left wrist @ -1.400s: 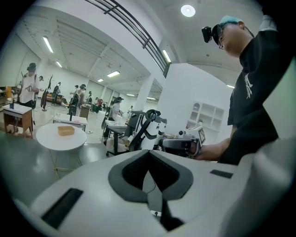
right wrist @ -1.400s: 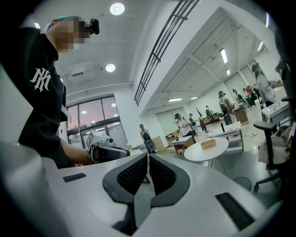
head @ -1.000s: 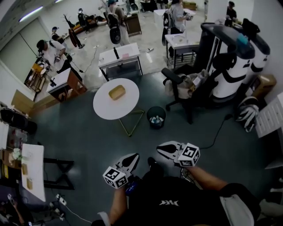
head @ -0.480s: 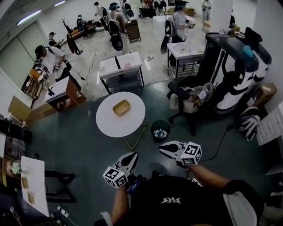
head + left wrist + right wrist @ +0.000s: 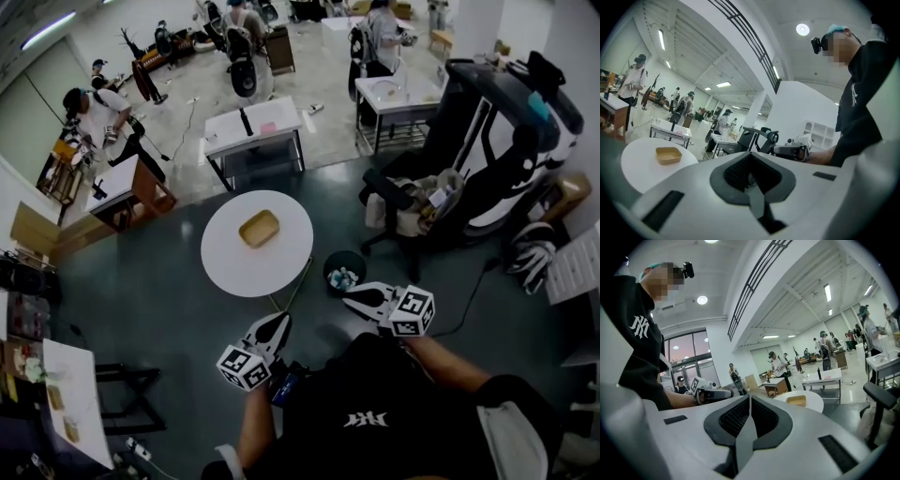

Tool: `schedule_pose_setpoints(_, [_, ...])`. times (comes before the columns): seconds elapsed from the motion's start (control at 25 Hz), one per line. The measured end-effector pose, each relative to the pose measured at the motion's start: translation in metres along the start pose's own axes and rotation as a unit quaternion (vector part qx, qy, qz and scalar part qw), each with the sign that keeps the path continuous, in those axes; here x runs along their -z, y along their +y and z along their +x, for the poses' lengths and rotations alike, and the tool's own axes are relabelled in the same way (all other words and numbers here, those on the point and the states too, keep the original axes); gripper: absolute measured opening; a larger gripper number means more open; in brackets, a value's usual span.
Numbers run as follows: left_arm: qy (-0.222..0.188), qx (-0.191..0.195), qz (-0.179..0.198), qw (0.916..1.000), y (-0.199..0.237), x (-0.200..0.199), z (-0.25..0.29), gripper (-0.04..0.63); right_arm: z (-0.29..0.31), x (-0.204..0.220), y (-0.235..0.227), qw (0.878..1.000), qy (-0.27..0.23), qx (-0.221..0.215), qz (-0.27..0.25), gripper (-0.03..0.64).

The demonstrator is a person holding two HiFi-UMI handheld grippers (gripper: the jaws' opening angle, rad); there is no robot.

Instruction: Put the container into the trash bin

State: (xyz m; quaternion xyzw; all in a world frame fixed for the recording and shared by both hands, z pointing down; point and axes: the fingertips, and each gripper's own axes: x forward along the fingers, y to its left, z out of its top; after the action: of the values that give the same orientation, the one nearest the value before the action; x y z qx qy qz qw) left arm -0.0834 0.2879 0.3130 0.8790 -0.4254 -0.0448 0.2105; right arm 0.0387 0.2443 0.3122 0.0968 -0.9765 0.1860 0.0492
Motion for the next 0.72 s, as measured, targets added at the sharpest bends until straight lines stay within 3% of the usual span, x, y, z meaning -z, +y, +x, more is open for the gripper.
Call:
schedule_pose_setpoints(0.24, [0.019,-0.025,-0.006,0.9995,0.03,-0.004,0.025,0.003,0.019,-0.012,-0.049,1.0,-0.01,-0.014,0.018,0.04])
schedule_pose_setpoints(0.72, [0.017,-0.099,0.02,0.9948,0.091,-0.066,0.082,0.003,0.059,-0.058,-0.149,0.997,-0.004,-0.076,0.019,0.04])
